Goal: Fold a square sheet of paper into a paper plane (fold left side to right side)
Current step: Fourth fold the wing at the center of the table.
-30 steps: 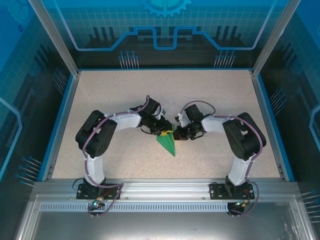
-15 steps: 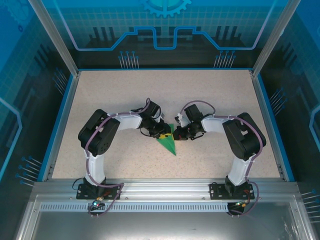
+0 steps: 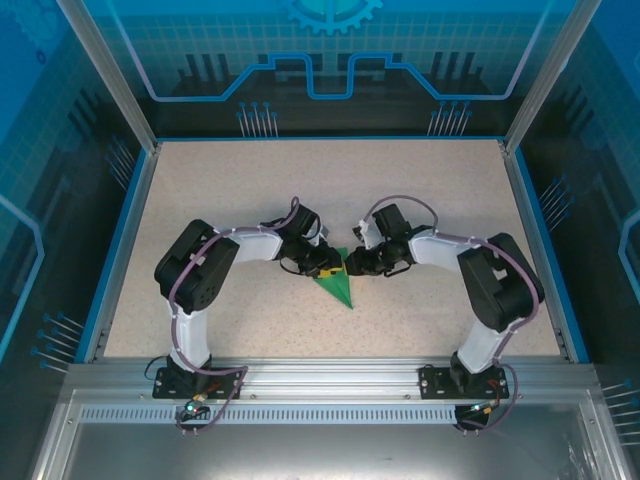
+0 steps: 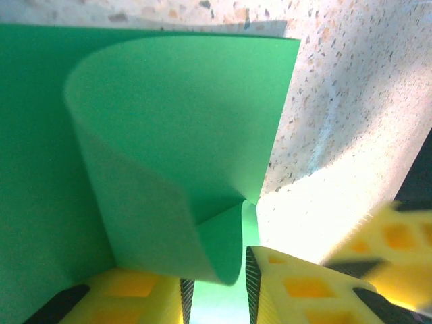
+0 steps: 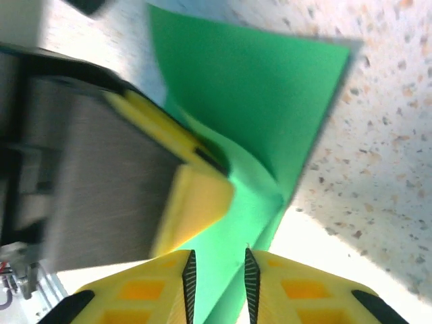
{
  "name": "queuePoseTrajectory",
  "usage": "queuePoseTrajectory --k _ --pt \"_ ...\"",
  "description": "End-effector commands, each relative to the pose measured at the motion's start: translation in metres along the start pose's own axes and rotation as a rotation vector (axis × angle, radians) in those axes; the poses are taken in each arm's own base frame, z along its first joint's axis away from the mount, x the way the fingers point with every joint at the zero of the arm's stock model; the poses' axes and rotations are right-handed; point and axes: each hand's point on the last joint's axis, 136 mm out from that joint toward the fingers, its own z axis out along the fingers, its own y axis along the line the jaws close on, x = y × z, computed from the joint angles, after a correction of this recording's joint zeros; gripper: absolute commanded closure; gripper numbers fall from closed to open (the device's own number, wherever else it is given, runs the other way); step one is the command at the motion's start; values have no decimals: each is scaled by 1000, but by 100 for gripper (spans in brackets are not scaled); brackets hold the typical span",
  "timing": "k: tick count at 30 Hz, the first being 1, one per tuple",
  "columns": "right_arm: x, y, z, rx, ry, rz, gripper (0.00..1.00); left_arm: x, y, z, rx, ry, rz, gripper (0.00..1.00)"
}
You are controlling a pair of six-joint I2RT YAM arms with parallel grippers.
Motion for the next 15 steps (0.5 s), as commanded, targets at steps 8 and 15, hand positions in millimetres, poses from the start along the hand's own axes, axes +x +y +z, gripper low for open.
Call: queuePoseTrajectory --k 8,15 --pt "62 51 -7 -205 101 43 78 20 43 11 -119 52 -74 70" --pt "74 49 20 -159 176 35 78 20 44 12 -120 52 -76 70"
